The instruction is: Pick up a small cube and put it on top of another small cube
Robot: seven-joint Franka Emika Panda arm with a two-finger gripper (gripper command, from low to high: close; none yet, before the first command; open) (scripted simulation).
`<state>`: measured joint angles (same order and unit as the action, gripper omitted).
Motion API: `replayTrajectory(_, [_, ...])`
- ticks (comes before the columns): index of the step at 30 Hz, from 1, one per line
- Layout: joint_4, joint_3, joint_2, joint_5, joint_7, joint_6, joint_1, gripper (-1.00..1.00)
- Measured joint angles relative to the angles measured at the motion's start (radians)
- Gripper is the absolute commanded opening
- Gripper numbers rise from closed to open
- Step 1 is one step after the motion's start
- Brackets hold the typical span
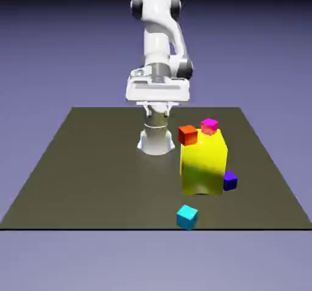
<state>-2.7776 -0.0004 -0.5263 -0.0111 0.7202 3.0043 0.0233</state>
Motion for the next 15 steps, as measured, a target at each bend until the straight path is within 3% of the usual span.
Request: replayTrajectory(15, [0.403,-0.004,0.544,-0.138,-0.258,-0.406,0.145,0.00])
